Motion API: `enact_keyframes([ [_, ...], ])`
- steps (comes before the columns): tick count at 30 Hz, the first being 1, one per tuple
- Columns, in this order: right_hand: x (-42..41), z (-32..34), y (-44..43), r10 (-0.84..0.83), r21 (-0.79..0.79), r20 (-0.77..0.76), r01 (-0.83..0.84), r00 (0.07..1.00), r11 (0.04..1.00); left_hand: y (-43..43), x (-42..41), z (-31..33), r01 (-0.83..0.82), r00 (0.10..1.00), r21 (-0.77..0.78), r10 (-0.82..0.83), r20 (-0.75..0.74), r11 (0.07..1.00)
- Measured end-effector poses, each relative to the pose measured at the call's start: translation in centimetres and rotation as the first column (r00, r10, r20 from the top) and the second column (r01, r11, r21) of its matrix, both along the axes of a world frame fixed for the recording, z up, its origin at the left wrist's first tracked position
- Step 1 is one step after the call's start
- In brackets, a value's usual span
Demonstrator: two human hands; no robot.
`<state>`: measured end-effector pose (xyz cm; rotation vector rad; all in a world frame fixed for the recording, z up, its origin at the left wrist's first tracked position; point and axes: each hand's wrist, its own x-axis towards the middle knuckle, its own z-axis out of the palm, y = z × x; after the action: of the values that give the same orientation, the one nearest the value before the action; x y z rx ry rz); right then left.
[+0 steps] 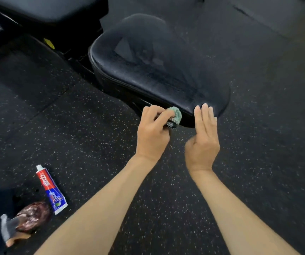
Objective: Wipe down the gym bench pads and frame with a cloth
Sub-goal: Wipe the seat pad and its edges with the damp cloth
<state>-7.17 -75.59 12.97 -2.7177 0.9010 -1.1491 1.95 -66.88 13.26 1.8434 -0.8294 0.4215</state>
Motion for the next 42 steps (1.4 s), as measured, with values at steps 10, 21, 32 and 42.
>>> enact_keyframes([
  [10,3.2,-5.0,-2.3,0.054,-0.284,0.238,0.016,0.97,0.959,-2.2,0.2,-2.7,-0.433,0.895,-0.369,0.341,-0.289,0.823],
  [21,3.9,-5.4,-3.7,0.125,-0.398,0.41,0.054,0.903,0.916,-2.7,-2.0,-5.2,0.028,0.97,-0.255,0.036,0.24,0.967],
  [32,3.3,-5.0,-2.6,0.06,-0.315,0.256,0.024,0.965,0.949,-0.1,3.5,-4.7,-0.183,0.976,-0.408,0.215,0.034,0.895],
  [42,3.1,-4.7,-1.9,-0.016,-0.351,0.177,0.078,0.984,0.933,3.1,7.2,-4.6,-0.48,0.866,-0.37,0.364,-0.342,0.795],
])
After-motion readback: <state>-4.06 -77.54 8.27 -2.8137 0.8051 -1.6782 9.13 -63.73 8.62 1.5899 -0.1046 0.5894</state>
